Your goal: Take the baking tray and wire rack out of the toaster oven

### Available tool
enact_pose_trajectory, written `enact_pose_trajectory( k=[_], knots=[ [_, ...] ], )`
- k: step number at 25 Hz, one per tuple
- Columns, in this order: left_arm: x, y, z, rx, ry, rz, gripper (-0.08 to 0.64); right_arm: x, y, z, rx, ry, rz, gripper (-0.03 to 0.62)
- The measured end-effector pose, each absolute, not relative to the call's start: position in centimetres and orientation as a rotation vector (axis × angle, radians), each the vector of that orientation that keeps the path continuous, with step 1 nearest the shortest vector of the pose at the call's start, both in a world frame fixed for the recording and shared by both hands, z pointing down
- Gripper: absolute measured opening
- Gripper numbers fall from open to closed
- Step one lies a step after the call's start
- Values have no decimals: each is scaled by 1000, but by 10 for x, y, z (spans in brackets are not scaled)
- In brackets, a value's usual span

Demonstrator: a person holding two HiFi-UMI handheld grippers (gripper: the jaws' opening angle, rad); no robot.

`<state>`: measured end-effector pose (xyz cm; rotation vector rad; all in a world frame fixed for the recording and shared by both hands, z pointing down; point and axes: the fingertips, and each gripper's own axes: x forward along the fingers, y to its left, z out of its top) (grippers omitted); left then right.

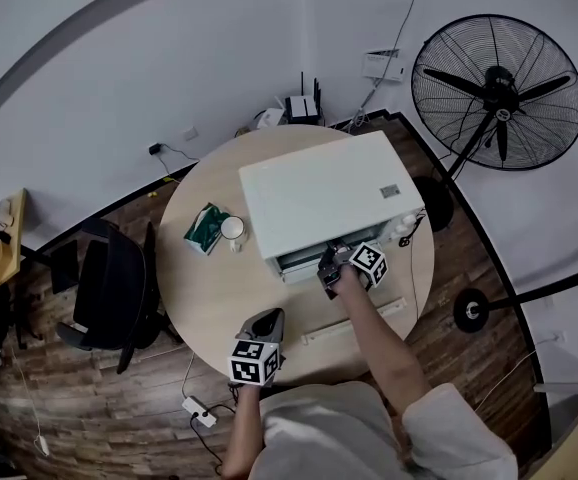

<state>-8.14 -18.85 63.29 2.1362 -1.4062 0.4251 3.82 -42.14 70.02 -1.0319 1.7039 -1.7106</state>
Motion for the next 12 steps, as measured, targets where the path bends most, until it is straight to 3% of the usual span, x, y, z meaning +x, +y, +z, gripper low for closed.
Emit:
enact_pose_trajectory(
  k=[12],
  knots=[
    [-90,-183,633,2114,-1437,422,57,35,-431,706,-1006,1489,-1687,81]
  ],
)
